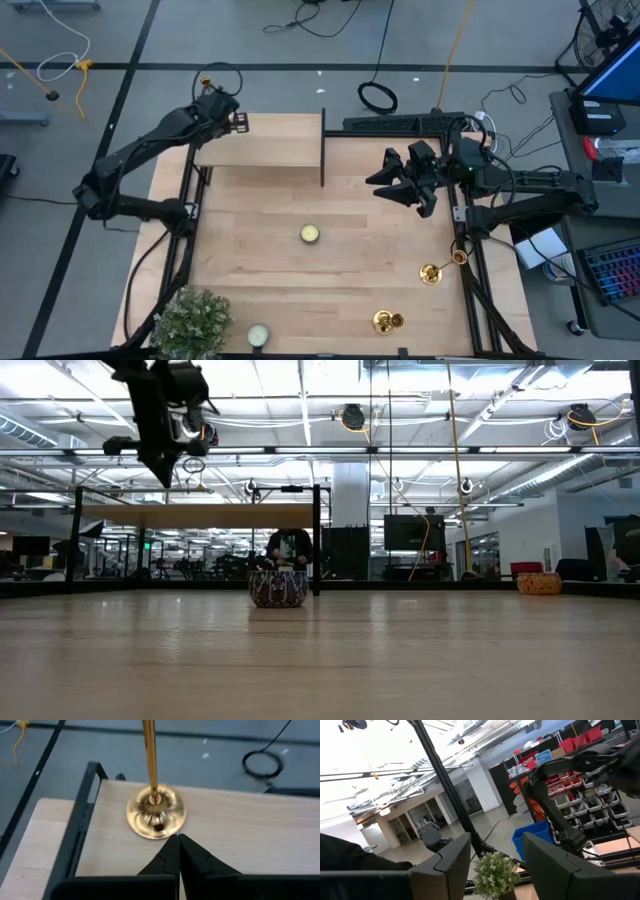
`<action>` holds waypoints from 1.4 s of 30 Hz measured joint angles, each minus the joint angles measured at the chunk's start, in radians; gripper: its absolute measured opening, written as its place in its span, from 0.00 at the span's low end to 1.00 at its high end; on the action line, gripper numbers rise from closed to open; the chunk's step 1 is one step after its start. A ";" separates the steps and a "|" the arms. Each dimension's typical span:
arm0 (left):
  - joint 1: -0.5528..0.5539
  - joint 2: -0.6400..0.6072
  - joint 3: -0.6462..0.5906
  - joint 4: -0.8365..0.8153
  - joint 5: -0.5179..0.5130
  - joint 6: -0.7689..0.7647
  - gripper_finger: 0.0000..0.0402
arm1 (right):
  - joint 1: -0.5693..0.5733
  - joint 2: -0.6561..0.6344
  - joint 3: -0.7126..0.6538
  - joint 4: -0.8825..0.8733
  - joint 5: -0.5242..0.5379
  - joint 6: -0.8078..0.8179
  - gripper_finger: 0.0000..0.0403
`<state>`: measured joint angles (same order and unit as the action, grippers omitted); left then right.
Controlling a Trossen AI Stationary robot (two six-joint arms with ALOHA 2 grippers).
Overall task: Pick & Place candle stick holders
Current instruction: Put the orange scented candle on the shelf
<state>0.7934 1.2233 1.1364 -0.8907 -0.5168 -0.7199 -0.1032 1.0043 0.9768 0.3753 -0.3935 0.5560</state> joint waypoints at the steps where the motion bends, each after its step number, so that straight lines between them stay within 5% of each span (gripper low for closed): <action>1: -0.011 -0.018 0.000 -0.006 0.000 -0.009 0.00 | 0.000 0.000 0.000 0.001 0.000 0.000 0.44; 24: -0.400 -0.378 0.000 -0.137 0.164 -0.225 0.00 | 0.000 0.000 0.000 -0.021 -0.002 0.008 0.44; 34: -0.601 -0.407 0.000 -0.136 0.503 -0.092 0.00 | 0.007 0.000 0.000 -0.010 0.000 0.071 0.44; 42: -0.831 -0.407 0.000 -0.065 0.605 -0.043 0.00 | 0.125 0.027 0.000 0.123 0.258 0.080 0.44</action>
<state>-0.0378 0.8165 1.1366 -0.9559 0.0881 -0.7625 0.0220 1.0310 0.9768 0.4985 -0.1355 0.6357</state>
